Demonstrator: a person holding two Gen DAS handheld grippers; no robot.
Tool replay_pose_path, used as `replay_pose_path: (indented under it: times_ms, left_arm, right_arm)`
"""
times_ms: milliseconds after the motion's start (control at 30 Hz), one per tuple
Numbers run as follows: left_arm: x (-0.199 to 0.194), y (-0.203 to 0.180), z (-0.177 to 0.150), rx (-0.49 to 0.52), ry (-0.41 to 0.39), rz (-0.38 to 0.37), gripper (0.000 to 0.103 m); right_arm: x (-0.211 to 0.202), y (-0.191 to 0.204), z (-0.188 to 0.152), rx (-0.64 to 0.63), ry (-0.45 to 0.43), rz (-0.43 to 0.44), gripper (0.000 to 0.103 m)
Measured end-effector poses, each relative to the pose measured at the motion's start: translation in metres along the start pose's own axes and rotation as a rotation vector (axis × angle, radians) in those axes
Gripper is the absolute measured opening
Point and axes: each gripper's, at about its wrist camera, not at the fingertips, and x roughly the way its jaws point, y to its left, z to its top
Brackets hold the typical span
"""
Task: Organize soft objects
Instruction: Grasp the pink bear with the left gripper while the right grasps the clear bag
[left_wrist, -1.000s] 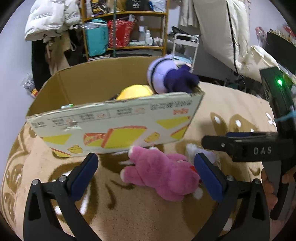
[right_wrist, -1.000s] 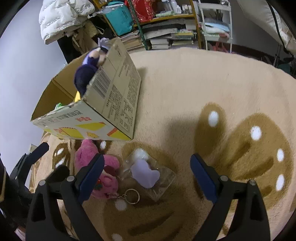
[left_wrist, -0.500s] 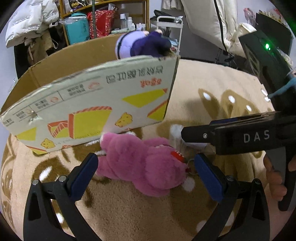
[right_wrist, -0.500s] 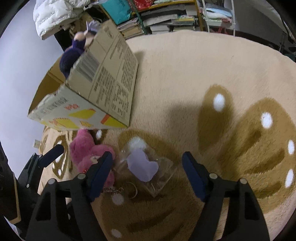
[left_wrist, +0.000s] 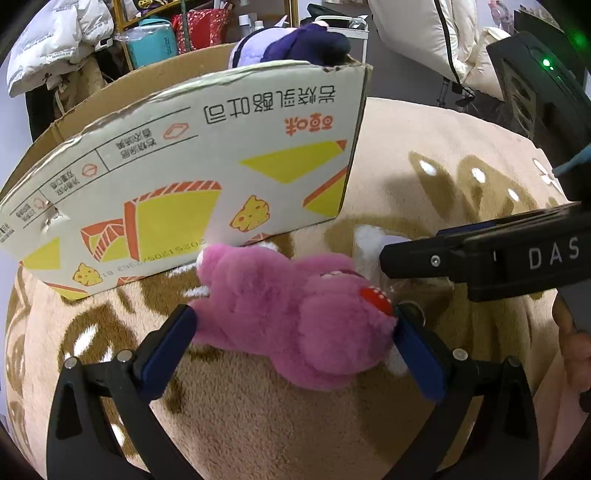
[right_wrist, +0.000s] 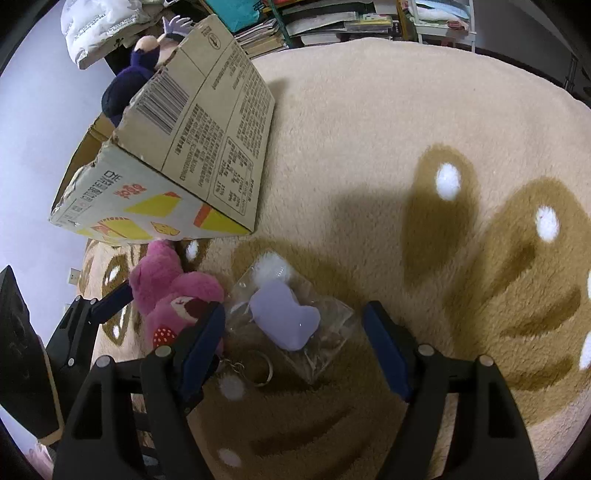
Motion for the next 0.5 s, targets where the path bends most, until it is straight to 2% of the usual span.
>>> replay_pose_path:
  times_ms: [133, 200, 333, 467, 500]
  left_arm:
    - [-0.002, 0.005, -0.003, -0.004, 0.004, -0.009, 0.103]
    - [-0.003, 0.010, -0.005, -0.021, 0.015, -0.023, 0.103]
    - [-0.005, 0.016, -0.007, -0.049, 0.026, -0.033, 0.103]
    - [-0.003, 0.020, -0.010, -0.085, 0.037, -0.050, 0.103]
    - [-0.002, 0.022, -0.010, -0.099, 0.041, -0.058, 0.102]
  right_arm:
    - [0.003, 0.004, -0.002, -0.025, 0.009, -0.022, 0.081]
    - [0.005, 0.010, -0.002, -0.044, 0.012, -0.058, 0.074]
    - [0.008, 0.015, -0.003, -0.051, 0.012, -0.078, 0.073]
    - [0.010, 0.020, -0.005, -0.072, 0.014, -0.106, 0.064]
    - [0.010, 0.021, -0.005, -0.076, 0.014, -0.108, 0.060]
